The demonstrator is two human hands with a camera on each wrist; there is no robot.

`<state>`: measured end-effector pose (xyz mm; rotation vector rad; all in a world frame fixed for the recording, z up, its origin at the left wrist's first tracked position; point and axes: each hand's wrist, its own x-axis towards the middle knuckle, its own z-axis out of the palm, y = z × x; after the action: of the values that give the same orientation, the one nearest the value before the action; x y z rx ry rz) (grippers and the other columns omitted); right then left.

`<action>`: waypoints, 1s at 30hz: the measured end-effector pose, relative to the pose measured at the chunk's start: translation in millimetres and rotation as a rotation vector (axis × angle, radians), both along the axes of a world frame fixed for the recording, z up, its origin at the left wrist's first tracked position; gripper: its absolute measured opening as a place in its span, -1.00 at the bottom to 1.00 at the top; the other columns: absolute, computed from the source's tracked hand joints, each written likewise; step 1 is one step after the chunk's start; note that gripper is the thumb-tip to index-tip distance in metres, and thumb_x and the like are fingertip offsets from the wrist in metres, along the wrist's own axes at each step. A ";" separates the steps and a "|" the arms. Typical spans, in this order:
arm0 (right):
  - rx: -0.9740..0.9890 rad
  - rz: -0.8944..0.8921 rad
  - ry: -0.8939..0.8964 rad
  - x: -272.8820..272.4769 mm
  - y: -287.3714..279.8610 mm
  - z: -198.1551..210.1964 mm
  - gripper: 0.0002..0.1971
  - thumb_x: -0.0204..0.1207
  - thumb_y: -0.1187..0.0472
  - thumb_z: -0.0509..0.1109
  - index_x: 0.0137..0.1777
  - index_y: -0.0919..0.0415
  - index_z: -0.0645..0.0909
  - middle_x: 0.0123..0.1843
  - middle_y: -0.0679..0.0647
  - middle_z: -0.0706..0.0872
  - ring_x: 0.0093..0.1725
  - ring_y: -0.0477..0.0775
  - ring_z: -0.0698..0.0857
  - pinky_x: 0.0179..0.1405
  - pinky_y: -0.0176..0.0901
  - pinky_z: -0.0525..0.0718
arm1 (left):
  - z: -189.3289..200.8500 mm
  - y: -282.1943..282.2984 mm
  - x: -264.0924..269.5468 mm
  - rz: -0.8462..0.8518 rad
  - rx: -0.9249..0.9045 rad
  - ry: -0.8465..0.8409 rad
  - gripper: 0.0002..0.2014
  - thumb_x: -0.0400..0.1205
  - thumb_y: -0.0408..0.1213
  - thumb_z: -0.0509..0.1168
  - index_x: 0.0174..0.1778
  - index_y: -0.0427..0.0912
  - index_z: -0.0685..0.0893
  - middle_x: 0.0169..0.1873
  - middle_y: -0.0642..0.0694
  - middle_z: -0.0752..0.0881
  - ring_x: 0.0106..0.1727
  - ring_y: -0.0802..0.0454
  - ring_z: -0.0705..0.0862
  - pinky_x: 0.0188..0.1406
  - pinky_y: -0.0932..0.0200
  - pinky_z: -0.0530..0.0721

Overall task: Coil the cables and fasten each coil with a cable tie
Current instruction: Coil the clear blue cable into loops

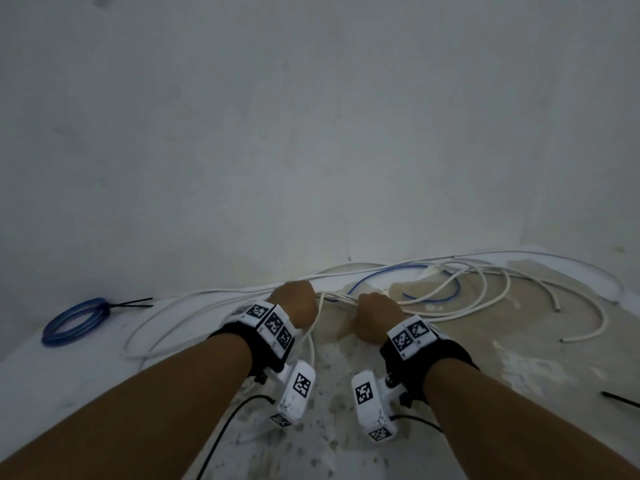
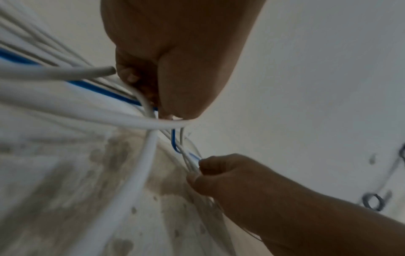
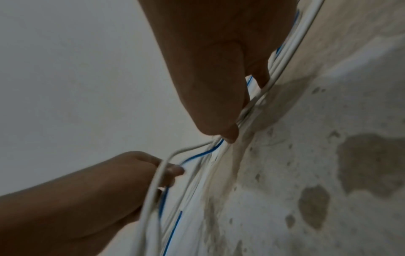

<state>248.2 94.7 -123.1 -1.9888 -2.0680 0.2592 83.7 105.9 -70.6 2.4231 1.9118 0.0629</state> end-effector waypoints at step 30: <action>-0.054 -0.019 -0.116 -14.2 -30.0 9.4 -0.68 0.73 0.16 0.10 0.30 0.30 0.56 0.33 0.25 0.54 0.23 0.27 0.66 0.10 -0.04 0.53 | 100.6 -67.7 -98.5 -0.146 0.425 -0.584 -0.85 0.70 -0.15 0.30 -0.11 -0.14 0.58 -0.27 0.01 0.66 -0.26 0.03 0.64 -0.24 0.21 0.59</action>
<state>234.1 64.7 -113.7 -2.1005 -2.1321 0.2018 -14.8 38.3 29.9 2.3766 1.5613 1.1317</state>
